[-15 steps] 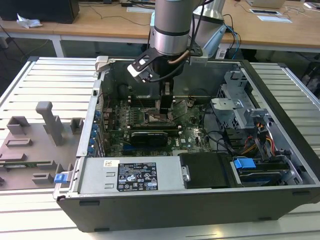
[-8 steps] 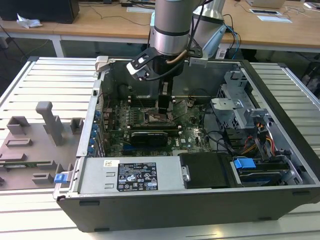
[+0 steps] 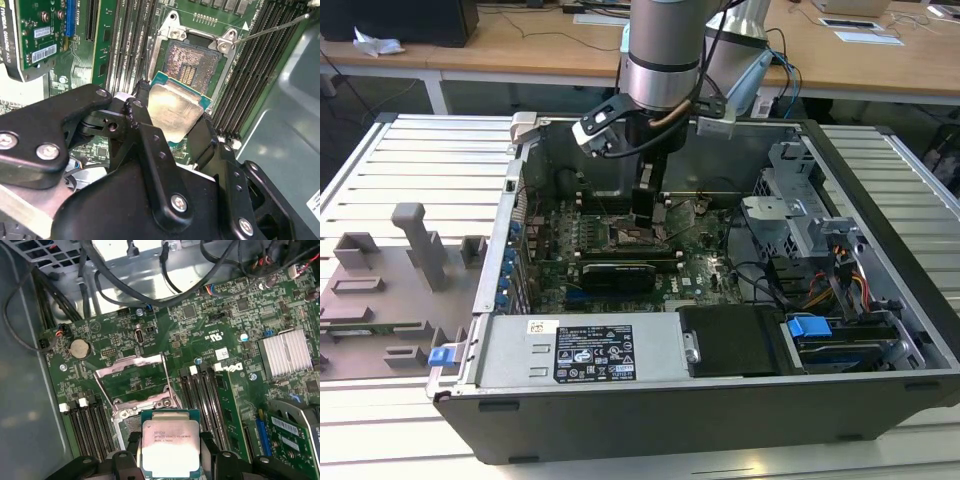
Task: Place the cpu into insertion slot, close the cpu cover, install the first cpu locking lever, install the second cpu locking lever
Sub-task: 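Place the cpu into insertion slot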
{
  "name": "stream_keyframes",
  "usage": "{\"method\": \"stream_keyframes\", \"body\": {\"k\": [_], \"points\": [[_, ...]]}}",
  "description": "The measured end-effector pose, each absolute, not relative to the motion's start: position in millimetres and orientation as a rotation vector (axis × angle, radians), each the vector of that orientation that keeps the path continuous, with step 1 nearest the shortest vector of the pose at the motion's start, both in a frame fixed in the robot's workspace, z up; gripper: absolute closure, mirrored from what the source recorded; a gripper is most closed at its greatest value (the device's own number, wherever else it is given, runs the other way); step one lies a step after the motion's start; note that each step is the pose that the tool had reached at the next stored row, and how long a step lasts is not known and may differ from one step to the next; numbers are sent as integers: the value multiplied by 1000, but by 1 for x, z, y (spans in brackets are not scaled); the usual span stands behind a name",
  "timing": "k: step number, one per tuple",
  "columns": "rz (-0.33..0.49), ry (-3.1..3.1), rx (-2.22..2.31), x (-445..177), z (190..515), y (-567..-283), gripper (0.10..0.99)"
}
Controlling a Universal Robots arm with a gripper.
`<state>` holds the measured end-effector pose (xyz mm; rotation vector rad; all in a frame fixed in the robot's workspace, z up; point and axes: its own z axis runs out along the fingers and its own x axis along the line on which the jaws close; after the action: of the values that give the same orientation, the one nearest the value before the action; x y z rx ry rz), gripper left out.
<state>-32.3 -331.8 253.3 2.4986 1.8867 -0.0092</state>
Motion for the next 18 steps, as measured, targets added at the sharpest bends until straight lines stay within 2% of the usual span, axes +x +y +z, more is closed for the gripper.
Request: {"method": "stream_keyframes", "body": {"k": [18], "points": [[-6,2277,2148,-32,253,-332,541]]}}
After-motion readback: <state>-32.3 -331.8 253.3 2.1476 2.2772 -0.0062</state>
